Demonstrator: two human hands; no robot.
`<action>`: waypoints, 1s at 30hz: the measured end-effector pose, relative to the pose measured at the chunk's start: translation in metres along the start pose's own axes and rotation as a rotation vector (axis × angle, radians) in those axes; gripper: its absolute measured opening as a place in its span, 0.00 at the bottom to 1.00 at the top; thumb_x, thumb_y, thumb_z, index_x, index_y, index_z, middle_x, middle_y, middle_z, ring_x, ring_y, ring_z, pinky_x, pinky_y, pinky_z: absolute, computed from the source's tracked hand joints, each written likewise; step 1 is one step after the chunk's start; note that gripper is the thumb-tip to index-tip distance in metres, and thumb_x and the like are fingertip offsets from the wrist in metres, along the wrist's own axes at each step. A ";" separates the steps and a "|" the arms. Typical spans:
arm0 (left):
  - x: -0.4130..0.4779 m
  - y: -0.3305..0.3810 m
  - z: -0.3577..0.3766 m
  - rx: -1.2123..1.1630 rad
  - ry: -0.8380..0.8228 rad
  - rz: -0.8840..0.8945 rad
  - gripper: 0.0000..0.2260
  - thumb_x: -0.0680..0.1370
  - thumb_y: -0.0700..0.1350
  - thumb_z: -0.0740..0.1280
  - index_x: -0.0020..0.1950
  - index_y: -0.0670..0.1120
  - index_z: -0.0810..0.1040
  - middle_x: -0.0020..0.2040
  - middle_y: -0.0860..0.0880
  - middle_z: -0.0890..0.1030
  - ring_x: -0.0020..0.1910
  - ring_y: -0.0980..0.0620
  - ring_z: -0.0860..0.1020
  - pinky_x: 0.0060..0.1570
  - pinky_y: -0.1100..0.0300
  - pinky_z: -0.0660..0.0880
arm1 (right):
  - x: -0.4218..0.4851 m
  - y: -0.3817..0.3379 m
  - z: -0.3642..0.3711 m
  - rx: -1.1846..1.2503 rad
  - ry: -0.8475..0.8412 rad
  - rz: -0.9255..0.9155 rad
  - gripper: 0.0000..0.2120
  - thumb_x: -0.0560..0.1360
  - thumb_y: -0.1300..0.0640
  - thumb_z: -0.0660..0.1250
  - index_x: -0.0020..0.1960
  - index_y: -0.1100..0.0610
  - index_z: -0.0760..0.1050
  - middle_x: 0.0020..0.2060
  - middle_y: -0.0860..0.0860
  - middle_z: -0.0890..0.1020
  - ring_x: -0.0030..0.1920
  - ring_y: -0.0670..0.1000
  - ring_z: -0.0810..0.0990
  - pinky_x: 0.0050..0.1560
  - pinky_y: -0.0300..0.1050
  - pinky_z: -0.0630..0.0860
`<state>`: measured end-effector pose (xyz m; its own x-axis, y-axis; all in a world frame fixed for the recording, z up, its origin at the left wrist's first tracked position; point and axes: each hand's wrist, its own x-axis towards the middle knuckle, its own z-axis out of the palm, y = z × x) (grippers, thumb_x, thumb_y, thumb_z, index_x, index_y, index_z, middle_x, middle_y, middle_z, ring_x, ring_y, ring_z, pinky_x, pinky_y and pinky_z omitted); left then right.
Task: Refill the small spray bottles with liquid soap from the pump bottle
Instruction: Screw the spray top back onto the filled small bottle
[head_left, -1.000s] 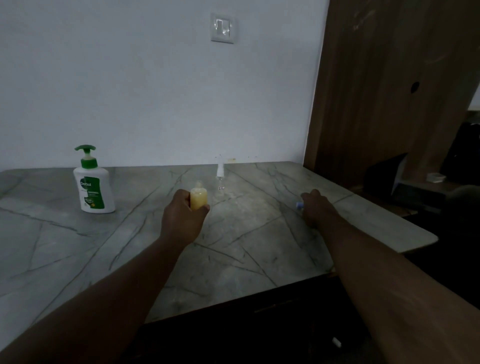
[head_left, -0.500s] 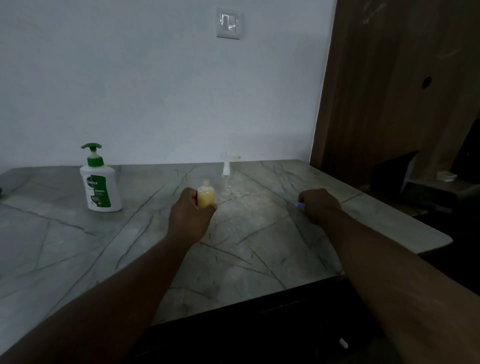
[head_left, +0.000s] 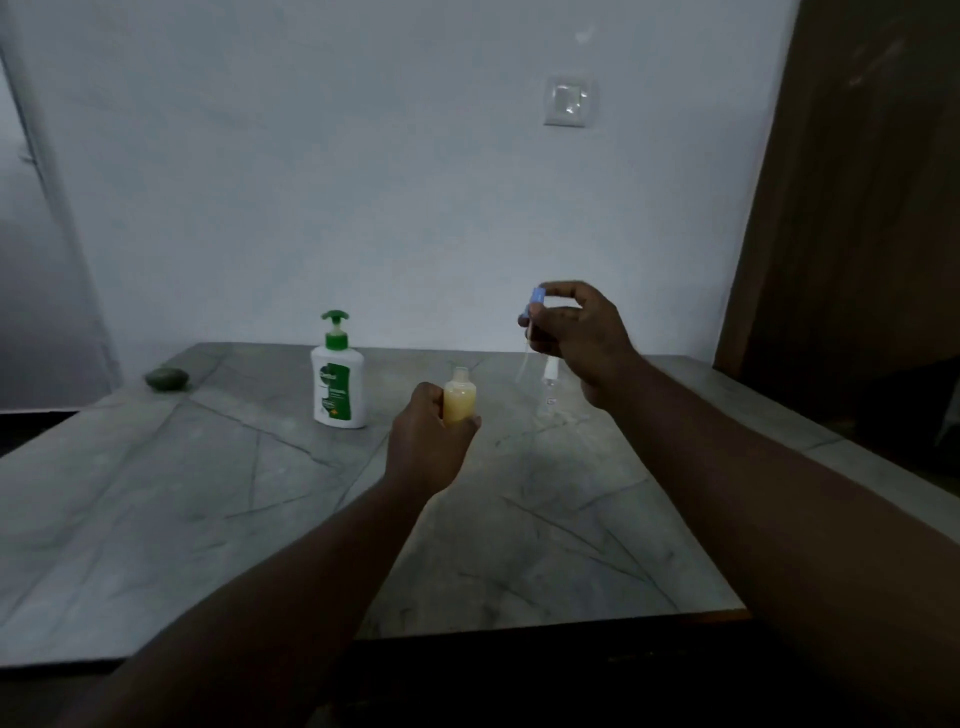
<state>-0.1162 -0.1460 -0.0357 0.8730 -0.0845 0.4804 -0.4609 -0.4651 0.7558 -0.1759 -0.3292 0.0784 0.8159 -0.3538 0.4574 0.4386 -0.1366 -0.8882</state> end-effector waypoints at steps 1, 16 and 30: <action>0.001 0.000 -0.005 -0.002 0.003 0.002 0.17 0.75 0.54 0.76 0.54 0.49 0.73 0.41 0.55 0.77 0.38 0.57 0.75 0.34 0.58 0.68 | 0.001 -0.007 0.011 0.032 -0.013 -0.014 0.15 0.79 0.64 0.71 0.64 0.60 0.75 0.43 0.59 0.87 0.40 0.52 0.83 0.45 0.45 0.83; 0.006 0.009 -0.065 -0.074 0.052 0.045 0.16 0.75 0.54 0.77 0.53 0.53 0.71 0.43 0.57 0.77 0.40 0.59 0.76 0.34 0.61 0.70 | 0.007 -0.056 0.094 -0.096 -0.043 -0.181 0.12 0.79 0.62 0.71 0.62 0.55 0.78 0.45 0.60 0.87 0.42 0.51 0.85 0.47 0.45 0.84; 0.001 0.009 -0.070 -0.037 0.061 0.082 0.16 0.75 0.54 0.77 0.53 0.52 0.71 0.42 0.57 0.75 0.39 0.61 0.74 0.35 0.62 0.68 | 0.007 -0.053 0.104 -0.129 -0.079 -0.200 0.13 0.79 0.63 0.71 0.62 0.54 0.79 0.43 0.59 0.87 0.42 0.53 0.85 0.48 0.47 0.85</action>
<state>-0.1307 -0.0890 0.0027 0.8214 -0.0664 0.5665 -0.5367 -0.4263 0.7282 -0.1543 -0.2283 0.1336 0.7465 -0.2353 0.6224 0.5471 -0.3155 -0.7754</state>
